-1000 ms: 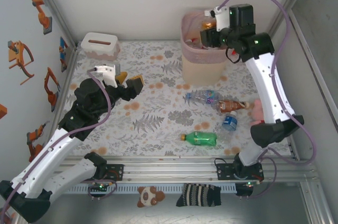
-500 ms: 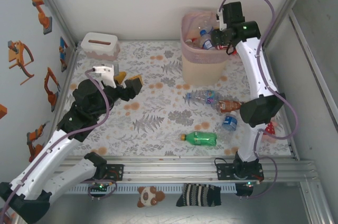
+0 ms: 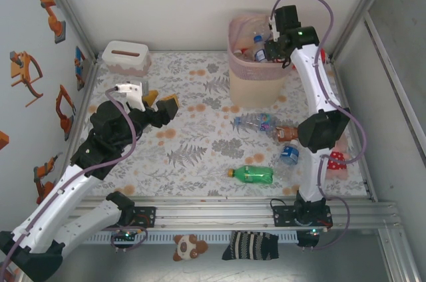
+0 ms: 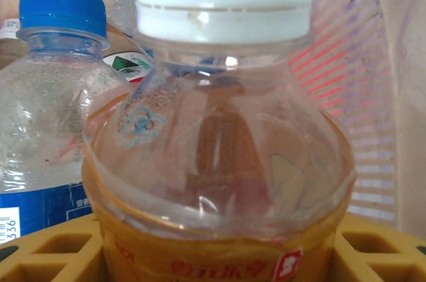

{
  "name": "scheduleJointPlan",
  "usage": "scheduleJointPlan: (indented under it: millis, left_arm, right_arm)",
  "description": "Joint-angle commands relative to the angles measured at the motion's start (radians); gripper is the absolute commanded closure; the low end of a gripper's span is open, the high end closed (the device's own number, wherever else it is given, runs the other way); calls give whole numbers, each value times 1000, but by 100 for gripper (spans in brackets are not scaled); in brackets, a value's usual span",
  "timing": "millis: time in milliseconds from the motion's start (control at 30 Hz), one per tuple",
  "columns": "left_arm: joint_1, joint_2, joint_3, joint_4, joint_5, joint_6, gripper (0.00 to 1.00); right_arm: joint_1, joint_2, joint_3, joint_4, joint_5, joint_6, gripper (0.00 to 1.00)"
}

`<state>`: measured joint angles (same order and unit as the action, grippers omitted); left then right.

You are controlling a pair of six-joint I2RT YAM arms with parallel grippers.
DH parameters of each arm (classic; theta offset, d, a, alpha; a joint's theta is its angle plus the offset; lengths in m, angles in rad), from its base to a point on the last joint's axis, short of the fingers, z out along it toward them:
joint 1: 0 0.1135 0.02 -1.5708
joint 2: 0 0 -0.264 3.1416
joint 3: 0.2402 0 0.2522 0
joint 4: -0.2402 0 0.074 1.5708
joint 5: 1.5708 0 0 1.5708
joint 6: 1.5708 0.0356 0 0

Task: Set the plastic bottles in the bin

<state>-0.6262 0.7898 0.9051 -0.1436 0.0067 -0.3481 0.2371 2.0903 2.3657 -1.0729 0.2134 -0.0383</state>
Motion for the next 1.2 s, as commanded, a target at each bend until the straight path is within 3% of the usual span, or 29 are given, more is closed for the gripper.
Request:
scheduleJointPlan:
  millis: [0, 133, 333, 767, 1167]
  left_arm:
    - [7, -20, -12, -5, -12, -12, 23]
    - [9, -20, -9, -4, -16, -9, 23]
    - [9, -13, -9, 4, -11, -11, 22]
    - [9, -5, -11, 12, 5, -16, 22]
    - [11, 48, -5, 39, 47, -35, 22]
  right_arm:
    - [-16, 37, 21, -50, -3, 11, 35]
    - [-16, 8, 49, -53, -4, 21, 27]
    - [-16, -63, 71, -51, -24, 42, 24]
    - [-16, -195, 10, -50, -96, 93, 35]
    - [-16, -429, -273, -63, -108, 134, 36]
